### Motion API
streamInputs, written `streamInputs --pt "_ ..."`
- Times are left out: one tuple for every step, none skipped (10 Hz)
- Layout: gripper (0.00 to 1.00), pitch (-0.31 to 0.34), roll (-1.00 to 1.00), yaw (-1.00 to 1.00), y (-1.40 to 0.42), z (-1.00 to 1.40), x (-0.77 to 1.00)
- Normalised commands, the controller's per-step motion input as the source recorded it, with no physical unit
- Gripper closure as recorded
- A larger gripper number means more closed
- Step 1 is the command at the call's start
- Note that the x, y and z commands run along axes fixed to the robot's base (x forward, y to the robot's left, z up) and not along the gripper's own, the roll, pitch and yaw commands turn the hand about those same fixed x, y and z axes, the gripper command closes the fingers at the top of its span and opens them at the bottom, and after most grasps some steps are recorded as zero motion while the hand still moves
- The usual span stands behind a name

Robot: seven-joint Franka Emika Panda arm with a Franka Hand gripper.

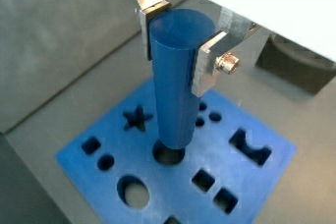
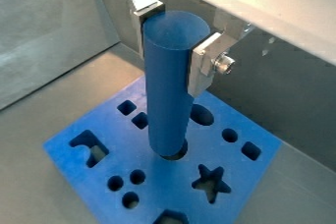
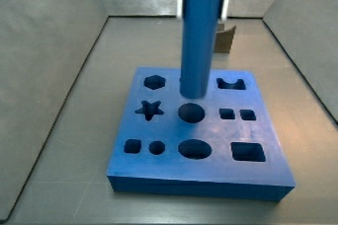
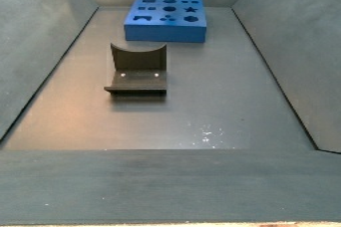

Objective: Pick up the round object. Move up. Place the round object on the fixture. Regrasp the round object. Move to above the board. Insert the round object.
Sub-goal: Insert the round object.

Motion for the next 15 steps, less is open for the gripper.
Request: streamInputs --pt "1.0 -0.1 0.0 0.0 -0.18 -0.56 0.15" --pt "1.0 -0.091 0.0 0.0 -0.14 -0.42 0.0" --pt "1.0 -0.049 0.0 0.0 -0.05 -0.25 0.0" --pt "1.0 -0.021 0.0 0.04 0.0 -0.19 -0.08" --pt "1.0 -0.007 0.02 0.07 0.0 -0.17 -0.15" --pt "1.0 -0.003 0.07 0.07 0.0 -0.19 -0.22" --pt "1.0 -0.013 0.03 0.05 -0.01 -0.22 -0.17" --pt "1.0 -0.007 0.03 0.03 -0.03 -0.25 -0.09" --pt "1.0 -0.006 0.05 0.0 -0.05 -0.37 0.0" --pt "1.0 -0.034 0.11 0.0 -0.23 -0.71 0.0" --pt "1.0 -0.036 0.1 0.0 -0.25 -0.81 0.0" --pt "1.0 -0.037 0.1 0.0 -0.22 -0.73 0.0" --pt "1.0 -0.02 0.1 0.0 -0.18 -0.59 0.0" --pt "1.0 0.0 0.0 0.0 -0.06 -0.26 0.0" --pt "1.0 -0.044 -0.03 0.0 0.0 -0.04 0.0"
